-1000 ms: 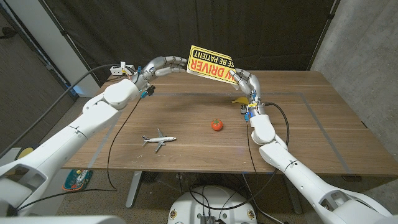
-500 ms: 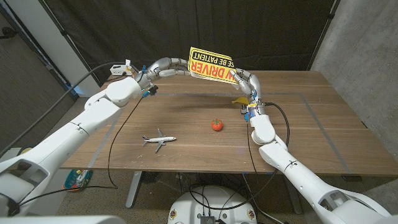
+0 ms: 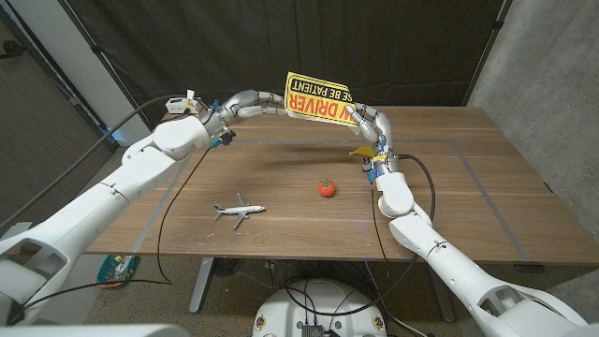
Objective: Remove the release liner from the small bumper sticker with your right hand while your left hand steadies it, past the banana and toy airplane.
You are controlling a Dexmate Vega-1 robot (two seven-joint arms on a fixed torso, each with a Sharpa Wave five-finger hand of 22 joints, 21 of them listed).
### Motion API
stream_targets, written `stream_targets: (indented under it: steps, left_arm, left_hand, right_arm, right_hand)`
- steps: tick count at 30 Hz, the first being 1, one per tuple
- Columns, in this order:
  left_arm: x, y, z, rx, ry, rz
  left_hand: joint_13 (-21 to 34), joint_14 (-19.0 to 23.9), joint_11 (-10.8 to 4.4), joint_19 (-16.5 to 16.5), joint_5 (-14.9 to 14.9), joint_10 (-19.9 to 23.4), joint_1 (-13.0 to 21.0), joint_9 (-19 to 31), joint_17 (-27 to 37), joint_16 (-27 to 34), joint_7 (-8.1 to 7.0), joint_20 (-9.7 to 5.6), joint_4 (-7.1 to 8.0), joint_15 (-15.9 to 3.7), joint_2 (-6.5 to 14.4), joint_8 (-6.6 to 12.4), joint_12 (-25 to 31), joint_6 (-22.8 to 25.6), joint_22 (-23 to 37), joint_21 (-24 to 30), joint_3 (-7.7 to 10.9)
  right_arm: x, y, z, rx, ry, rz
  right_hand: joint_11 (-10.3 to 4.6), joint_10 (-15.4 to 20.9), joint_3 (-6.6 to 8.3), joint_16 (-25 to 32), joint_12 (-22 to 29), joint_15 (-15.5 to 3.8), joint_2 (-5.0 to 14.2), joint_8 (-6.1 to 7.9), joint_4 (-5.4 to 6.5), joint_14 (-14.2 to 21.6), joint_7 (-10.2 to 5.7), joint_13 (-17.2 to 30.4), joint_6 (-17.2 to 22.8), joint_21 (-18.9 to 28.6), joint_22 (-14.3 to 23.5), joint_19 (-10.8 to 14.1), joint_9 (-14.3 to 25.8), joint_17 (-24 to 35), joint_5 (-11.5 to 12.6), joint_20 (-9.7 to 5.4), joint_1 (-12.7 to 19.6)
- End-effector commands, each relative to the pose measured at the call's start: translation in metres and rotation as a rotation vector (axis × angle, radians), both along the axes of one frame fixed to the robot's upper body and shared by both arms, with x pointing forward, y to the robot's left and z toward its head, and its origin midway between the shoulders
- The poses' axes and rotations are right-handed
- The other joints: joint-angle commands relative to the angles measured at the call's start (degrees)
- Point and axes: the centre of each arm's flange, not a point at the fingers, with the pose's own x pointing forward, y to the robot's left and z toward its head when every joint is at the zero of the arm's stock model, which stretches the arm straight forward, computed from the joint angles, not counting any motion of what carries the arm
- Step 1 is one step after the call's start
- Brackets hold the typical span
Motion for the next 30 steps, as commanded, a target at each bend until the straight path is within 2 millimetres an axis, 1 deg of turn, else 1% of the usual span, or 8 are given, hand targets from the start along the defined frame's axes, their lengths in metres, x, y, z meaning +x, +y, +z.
stream_targets:
  steps: [1, 8, 11, 15, 17, 20, 23, 30]
  left_arm:
    - [0.002, 0.002, -0.003, -0.051, 0.024, -0.095]
    - [-0.002, 0.0, 0.001, -0.001, 0.02, -0.1]
    - [-0.005, 0.0, 0.002, 0.027, 0.03, -0.121]
    - [-0.009, 0.0, 0.005, 0.094, 0.061, -0.154]
    - [-0.013, 0.001, 0.005, 0.116, 0.056, -0.136]
    - [-0.016, 0.004, 0.002, 0.092, 0.048, -0.135]
    - [-0.017, 0.007, -0.001, 0.059, 0.039, -0.127]
    - [-0.015, 0.011, -0.002, 0.061, 0.042, -0.078]
  left_hand:
    - [0.2, 0.2, 0.32, -0.4, -0.1, 0.6, -1.0, 0.0, -0.1, -0.7, 0.91, 0.95, 0.78, -0.15, 0.7, 0.52, 0.5, 1.5, 0.1, 0.4, -0.01]
    - [0.3, -0.6, 0.1, -1.4, -0.2, -0.8, -4.3, -0.3, -0.8, -2.3, -0.22, 1.75, 0.77, 0.38, -2.9, -1.14, 0.1, -0.1, 0.0, 0.5, -2.56]
    - [0.1, -1.3, -0.59, -1.3, 0.5, -2.1, -3.5, -0.3, -1.1, -3.1, -1.09, 0.99, -0.12, -0.28, -3.6, -1.86, -0.5, -1.1, -0.1, 0.6, -2.74]
    - [-0.2, -5.6, 1.72, -4.0, 0.0, -7.3, -1.6, -0.1, -0.9, -4.8, 0.33, 2.1, -1.15, 2.03, -1.7, -4.57, -2.9, -8.0, -0.4, -0.1, -2.07]
    - [-0.1, -6.6, 2.6, -4.9, 0.2, -8.3, -4.4, 0.0, -1.2, -5.3, 0.7, 2.81, -0.37, 3.04, -4.0, -4.57, -3.7, -9.7, -0.5, -0.4, -4.11]
    - [-0.1, -6.7, 2.72, -4.9, 0.7, -8.4, -4.7, 0.0, -1.3, -5.4, 0.69, 2.58, -0.22, 3.09, -4.3, -4.36, -3.9, -10.0, -0.5, -0.4, -4.48]
    - [-0.2, -5.6, 1.39, -4.0, 1.3, -6.0, -3.8, 0.1, -1.4, -5.0, -0.62, 2.09, -0.36, 2.2, -2.6, -2.52, -3.4, -5.7, -0.6, 0.0, -3.85]
    - [-0.2, -4.3, 1.42, -2.6, 0.9, -4.8, -1.6, 0.1, -1.8, -4.7, 2.49, 1.62, -1.46, 1.5, -1.0, -2.89, -3.4, -5.9, -0.7, 0.7, -2.74]
  right_arm:
    - [0.002, 0.0, -0.003, 0.006, 0.007, -0.001]
    - [0.004, 0.002, -0.003, 0.011, 0.011, 0.002]
    - [0.006, 0.003, -0.002, 0.012, 0.01, 0.002]
    - [0.009, 0.003, -0.001, 0.02, 0.013, 0.001]
    - [0.01, 0.004, 0.0, 0.02, 0.014, 0.001]
    - [0.012, 0.004, 0.001, 0.024, 0.014, -0.002]
    - [0.012, 0.004, 0.002, 0.029, 0.007, -0.004]
    - [0.011, 0.005, 0.003, 0.029, 0.001, 0.0]
  right_hand:
    - [-0.14, 0.2, -0.22, -0.1, -0.1, -4.26, 0.27, -0.11, -0.23, 0.1, -0.02, 0.2, 0.0, 0.4, 0.1, -0.2, 0.2, 0.1, -0.2, -0.09, 0.0]
    - [-0.23, 0.1, -0.25, -0.2, -0.3, -4.27, 0.34, -0.28, -0.27, 0.0, -0.04, 0.3, 0.0, 0.6, 0.1, -0.4, 0.2, 0.3, -0.3, -0.13, 0.0]
    - [-0.22, 0.1, -0.27, -0.3, -0.3, -4.28, 0.35, -0.34, -0.28, 0.0, -0.03, 0.3, 0.0, 0.6, 0.1, -0.5, 0.2, 0.3, -0.3, -0.18, 0.0]
    - [-0.17, -0.1, -0.27, -0.4, -0.3, -4.32, 0.34, -0.45, -0.33, 0.0, -0.02, 0.4, -0.1, 0.7, 0.0, -0.6, 0.2, 0.3, -0.4, -0.16, 0.1]
    - [-0.21, -0.1, -0.27, -0.5, -0.4, -4.23, 0.36, -0.5, -0.33, 0.0, -0.03, 0.5, -0.1, 0.8, 0.0, -0.7, 0.2, 0.3, -0.4, -0.2, 0.1]
    - [-0.14, -0.1, -0.31, -0.6, -0.4, -4.2, 0.35, -0.6, -0.32, -0.2, -0.1, 0.5, -0.2, 0.8, 0.0, -0.8, 0.2, 0.4, -0.4, -0.19, 0.1]
    - [-0.18, -0.3, -0.35, -0.7, -0.5, -4.21, 0.36, -0.69, -0.29, -0.4, -0.1, 0.5, -0.3, 0.9, 0.0, -0.9, 0.2, 0.4, -0.5, -0.18, 0.0]
    - [-0.13, -0.6, -0.4, -0.8, -0.7, -4.09, 0.39, -0.86, -0.3, -0.5, -0.17, 0.5, -0.4, 1.1, 0.0, -1.1, 0.3, 0.5, -0.5, -0.11, 0.0]
